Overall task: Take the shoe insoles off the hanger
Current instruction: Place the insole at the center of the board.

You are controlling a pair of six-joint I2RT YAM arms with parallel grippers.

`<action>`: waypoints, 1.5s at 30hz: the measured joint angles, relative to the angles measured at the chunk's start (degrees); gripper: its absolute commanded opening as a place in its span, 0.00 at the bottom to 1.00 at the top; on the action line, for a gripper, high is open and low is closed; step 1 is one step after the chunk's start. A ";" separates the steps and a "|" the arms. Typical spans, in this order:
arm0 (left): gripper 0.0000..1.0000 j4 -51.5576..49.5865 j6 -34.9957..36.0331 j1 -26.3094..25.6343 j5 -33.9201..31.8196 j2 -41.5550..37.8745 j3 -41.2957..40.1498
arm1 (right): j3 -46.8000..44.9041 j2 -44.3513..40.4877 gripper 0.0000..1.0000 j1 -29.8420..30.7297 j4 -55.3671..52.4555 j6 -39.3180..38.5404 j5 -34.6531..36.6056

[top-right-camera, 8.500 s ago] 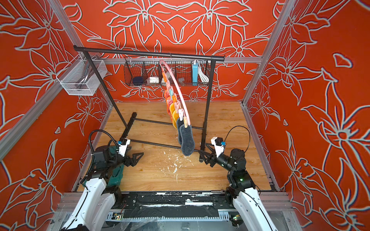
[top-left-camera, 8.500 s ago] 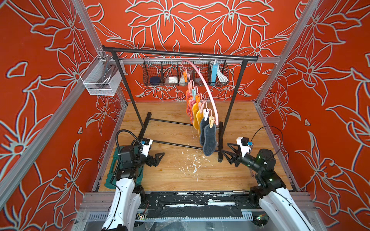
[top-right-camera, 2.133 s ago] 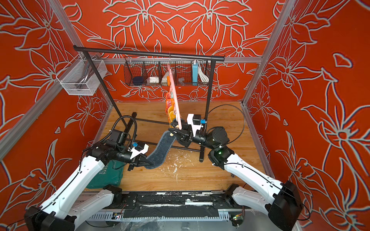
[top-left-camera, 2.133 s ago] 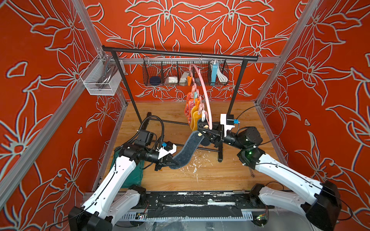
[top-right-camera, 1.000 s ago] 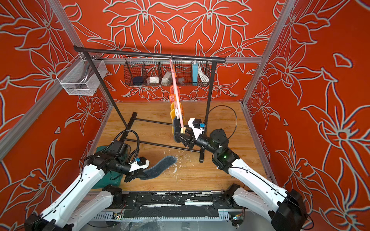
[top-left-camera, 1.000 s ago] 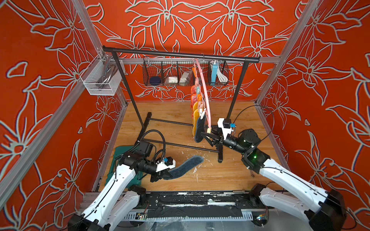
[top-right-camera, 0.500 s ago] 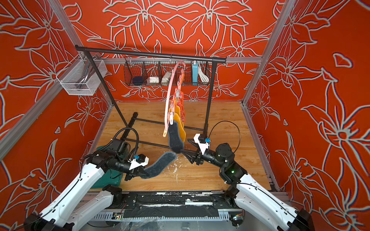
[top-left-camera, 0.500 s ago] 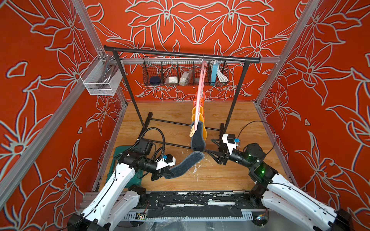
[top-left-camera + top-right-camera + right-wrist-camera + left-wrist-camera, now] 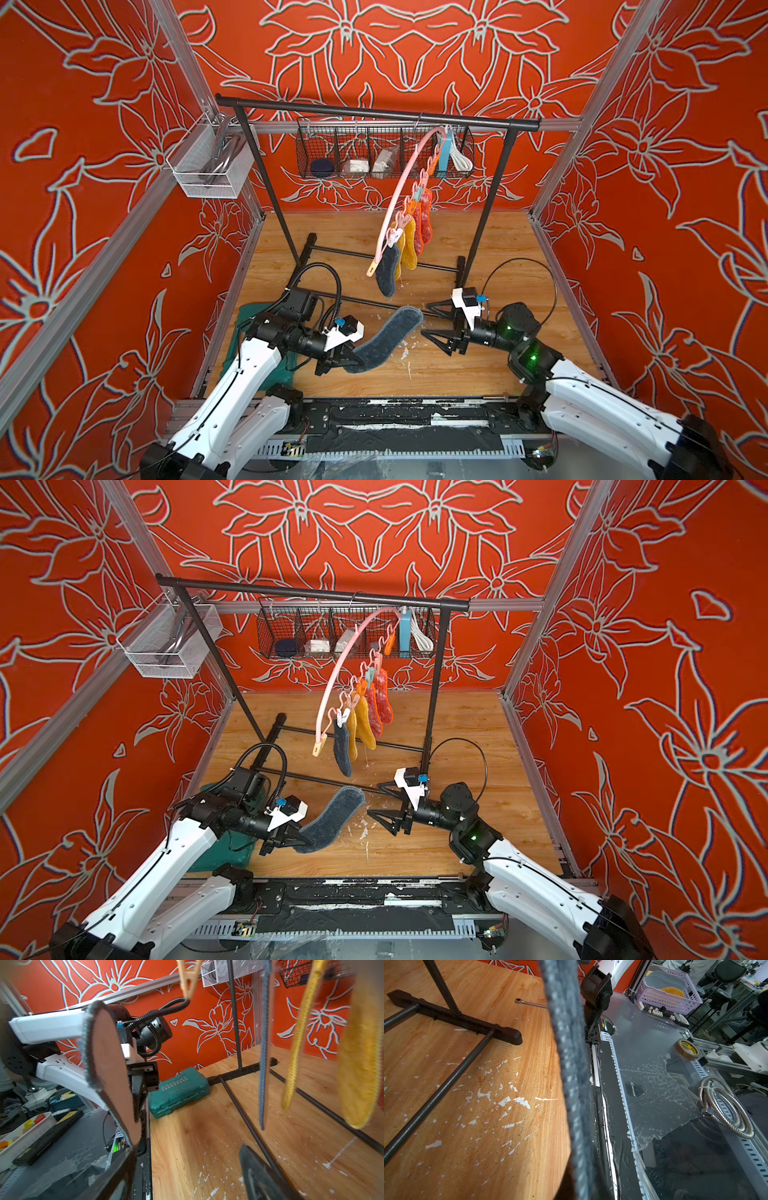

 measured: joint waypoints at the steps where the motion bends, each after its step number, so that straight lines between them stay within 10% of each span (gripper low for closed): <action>1: 0.00 0.26 -0.50 0.00 0.55 0.24 0.00 | -0.04 0.81 0.82 0.96 1.99 0.20 0.02; 20: 0.00 10.36 -10.32 0.00 6.32 2.69 -2.73 | 2.36 24.15 0.74 14.88 26.45 3.15 9.18; 31: 0.02 11.65 -11.58 0.00 6.19 2.25 -2.80 | 7.21 37.31 0.07 18.99 39.91 9.33 13.11; 37: 0.53 14.27 -15.91 -0.07 3.34 0.96 -3.63 | 8.00 33.73 0.00 19.06 30.67 5.70 13.44; 45: 0.83 17.29 -20.41 -0.20 -5.09 -0.92 -4.44 | 13.94 22.64 0.00 17.53 -1.36 -3.08 15.23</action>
